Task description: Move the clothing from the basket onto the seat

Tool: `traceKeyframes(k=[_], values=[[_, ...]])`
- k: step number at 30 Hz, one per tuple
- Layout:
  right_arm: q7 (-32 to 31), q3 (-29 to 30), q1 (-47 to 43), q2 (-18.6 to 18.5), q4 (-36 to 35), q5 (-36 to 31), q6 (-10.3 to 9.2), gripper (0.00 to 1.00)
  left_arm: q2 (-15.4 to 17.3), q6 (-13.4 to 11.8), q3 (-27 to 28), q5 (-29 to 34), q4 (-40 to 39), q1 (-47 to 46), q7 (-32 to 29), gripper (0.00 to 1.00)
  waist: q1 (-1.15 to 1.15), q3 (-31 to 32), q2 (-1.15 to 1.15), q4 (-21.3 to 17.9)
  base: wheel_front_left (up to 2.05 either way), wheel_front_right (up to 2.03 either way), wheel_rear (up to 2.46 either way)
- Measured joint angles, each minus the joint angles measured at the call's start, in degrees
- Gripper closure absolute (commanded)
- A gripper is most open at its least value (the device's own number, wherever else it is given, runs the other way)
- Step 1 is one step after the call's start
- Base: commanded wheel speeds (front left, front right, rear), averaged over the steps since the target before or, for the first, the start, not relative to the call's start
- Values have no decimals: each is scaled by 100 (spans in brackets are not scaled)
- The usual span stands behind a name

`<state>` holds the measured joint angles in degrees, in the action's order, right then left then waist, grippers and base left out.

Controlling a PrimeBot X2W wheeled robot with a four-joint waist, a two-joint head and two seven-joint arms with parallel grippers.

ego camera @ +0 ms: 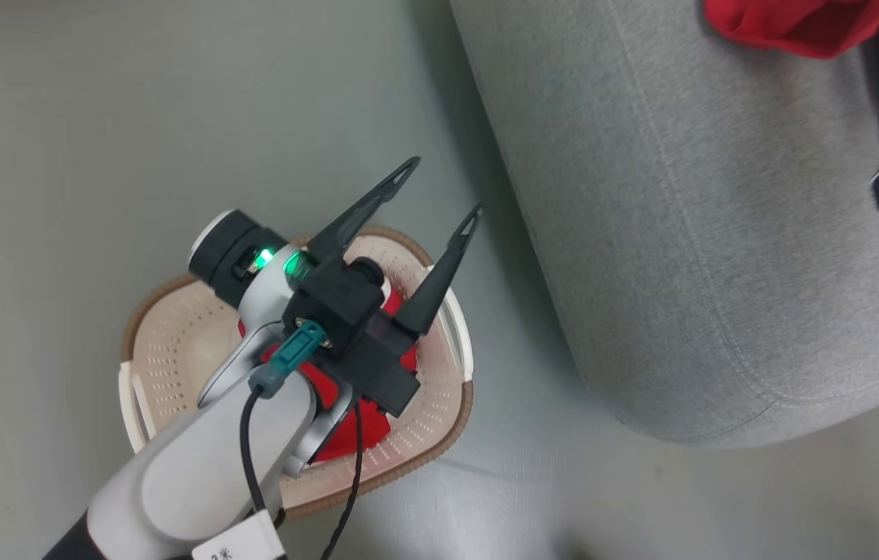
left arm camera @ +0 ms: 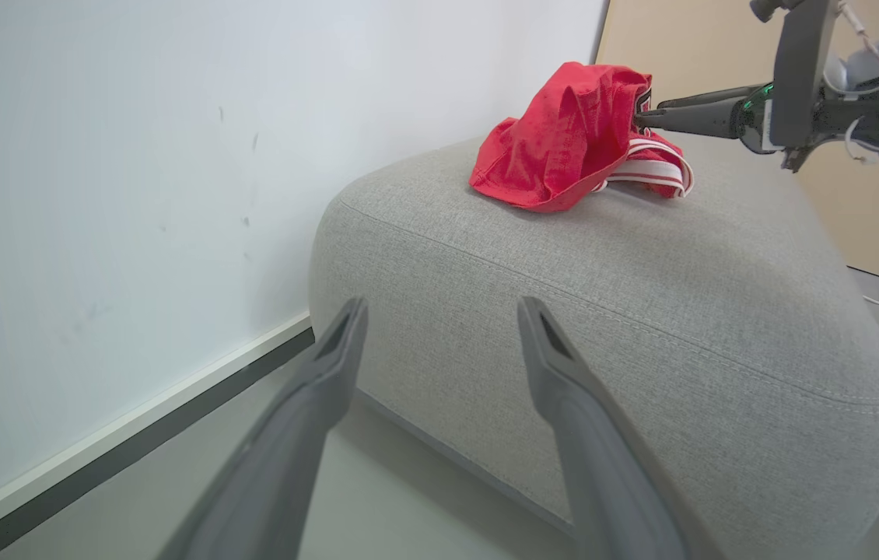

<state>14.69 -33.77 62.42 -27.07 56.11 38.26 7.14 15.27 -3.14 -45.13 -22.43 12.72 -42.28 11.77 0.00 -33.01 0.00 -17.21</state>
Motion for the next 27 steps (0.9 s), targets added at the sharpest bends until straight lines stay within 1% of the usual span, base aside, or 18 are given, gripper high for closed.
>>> traceKeyframes(k=[6,14,19,24,27], values=[[0,81,-376,127,-369,-103,-25,0,-85,-63,149,-235,233,230,107,0,0,365,0,24,0,0,0],[0,135,-824,255,-904,-298,-167,0,-145,-152,459,-452,505,565,220,0,-1,909,0,199,0,0,0],[0,154,-1134,390,-1237,-406,-270,0,-155,-242,702,-625,665,922,247,0,-1,1243,-1,403,0,0,0],[0,171,-1559,575,-1563,-509,-421,0,-134,-292,982,-709,779,1357,252,0,-1,1581,-2,646,0,0,0],[0,175,-1883,660,-1760,-564,-557,0,-109,-303,1154,-857,826,1626,253,0,-1,1796,-2,794,0,0,0]])
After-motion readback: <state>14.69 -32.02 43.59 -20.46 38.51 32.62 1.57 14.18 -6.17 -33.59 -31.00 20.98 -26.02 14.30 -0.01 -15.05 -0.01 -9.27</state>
